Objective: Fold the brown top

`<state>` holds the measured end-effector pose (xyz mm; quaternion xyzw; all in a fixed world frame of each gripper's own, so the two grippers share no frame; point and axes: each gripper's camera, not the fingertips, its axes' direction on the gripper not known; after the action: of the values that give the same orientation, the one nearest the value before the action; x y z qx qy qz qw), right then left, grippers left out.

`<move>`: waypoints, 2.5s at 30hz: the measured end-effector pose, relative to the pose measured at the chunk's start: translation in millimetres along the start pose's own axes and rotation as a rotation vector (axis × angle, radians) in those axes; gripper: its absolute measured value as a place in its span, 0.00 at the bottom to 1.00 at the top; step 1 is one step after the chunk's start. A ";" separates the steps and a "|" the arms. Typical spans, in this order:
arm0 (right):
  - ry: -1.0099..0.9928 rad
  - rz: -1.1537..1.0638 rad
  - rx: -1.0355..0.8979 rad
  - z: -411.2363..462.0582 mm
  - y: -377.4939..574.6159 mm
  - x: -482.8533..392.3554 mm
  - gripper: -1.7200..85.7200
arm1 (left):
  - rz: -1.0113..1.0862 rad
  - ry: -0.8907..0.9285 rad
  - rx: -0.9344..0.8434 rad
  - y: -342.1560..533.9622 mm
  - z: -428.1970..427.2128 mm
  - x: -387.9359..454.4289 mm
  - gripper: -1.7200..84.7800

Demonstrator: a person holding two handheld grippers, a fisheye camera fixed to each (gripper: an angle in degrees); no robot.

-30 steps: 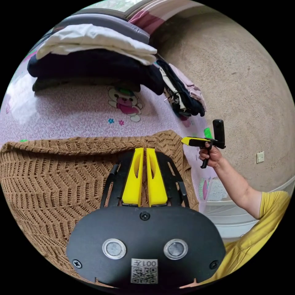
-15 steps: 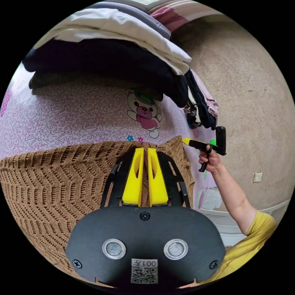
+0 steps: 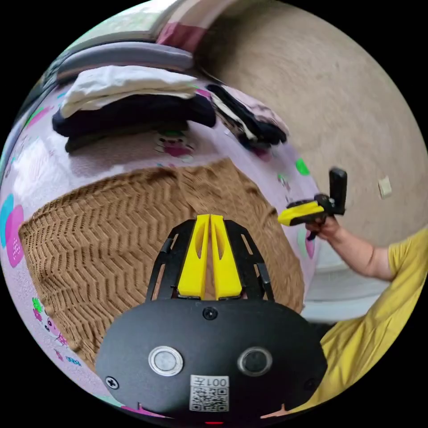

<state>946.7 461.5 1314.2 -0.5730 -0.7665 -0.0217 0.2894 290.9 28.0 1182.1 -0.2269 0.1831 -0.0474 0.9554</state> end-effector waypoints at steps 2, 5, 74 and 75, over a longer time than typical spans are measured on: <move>-0.033 -0.037 -0.081 32.5 24.2 -33.6 0.03 | 0.105 -0.010 -0.057 31.4 11.7 35.1 0.01; -0.095 -0.068 -0.167 73.2 50.4 -68.7 0.03 | 0.155 -0.066 -0.117 77.3 36.4 72.2 0.00; -0.137 -0.400 -0.563 492.7 -340.4 30.3 0.10 | -1.214 0.298 0.530 697.7 -14.8 -360.8 0.02; -0.131 -0.399 -0.561 499.2 -344.0 34.2 0.10 | -1.203 0.281 0.540 701.8 -13.5 -365.8 0.02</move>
<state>425.2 555.5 1017.9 -0.4691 -0.8445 -0.2511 0.0609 -48.5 712.3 974.4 -0.0344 0.1289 -0.6446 0.7528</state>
